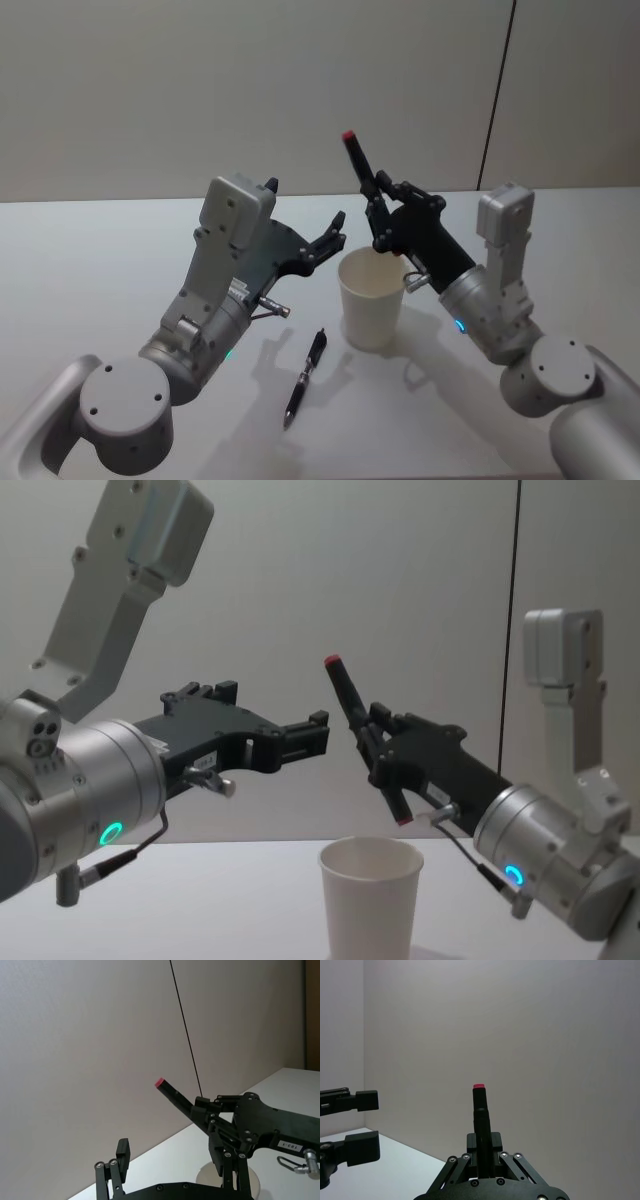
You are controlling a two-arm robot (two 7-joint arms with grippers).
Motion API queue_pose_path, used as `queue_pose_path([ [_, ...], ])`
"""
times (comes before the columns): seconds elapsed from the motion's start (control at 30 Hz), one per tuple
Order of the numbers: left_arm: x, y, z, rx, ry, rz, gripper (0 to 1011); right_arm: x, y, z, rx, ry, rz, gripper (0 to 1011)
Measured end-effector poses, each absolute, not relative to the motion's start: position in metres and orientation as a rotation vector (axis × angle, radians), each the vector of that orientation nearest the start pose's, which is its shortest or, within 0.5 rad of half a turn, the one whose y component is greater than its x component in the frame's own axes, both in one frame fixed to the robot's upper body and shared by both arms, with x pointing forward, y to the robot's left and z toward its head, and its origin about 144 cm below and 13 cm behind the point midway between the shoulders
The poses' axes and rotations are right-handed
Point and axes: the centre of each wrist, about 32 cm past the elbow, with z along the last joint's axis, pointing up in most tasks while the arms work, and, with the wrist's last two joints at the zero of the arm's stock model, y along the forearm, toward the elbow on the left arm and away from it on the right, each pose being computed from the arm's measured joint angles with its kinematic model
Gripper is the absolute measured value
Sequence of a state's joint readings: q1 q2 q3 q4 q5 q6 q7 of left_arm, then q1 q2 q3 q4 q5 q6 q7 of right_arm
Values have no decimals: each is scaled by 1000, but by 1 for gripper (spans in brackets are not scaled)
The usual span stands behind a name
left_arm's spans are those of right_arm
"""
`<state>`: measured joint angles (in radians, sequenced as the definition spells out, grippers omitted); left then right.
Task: Place the pen into the pen holder.
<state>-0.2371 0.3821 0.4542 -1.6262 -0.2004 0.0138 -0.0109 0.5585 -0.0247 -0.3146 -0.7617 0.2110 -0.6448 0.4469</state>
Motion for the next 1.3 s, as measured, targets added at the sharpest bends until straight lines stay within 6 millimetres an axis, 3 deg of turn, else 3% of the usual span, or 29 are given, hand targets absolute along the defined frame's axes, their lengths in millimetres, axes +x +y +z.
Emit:
queue_pose_path([
  [0.6,492,198,1204,61,-268,1124,1000,597,-137,1096,274,-210,-879,178],
  [0.83,492,198,1204,61,-268,1124,1000,599,-135,1093,274,-197,-877,368],
  [1.3,492,198,1204,61,-268,1124,1000,602,-134,1090,283,-177,-880,841],
])
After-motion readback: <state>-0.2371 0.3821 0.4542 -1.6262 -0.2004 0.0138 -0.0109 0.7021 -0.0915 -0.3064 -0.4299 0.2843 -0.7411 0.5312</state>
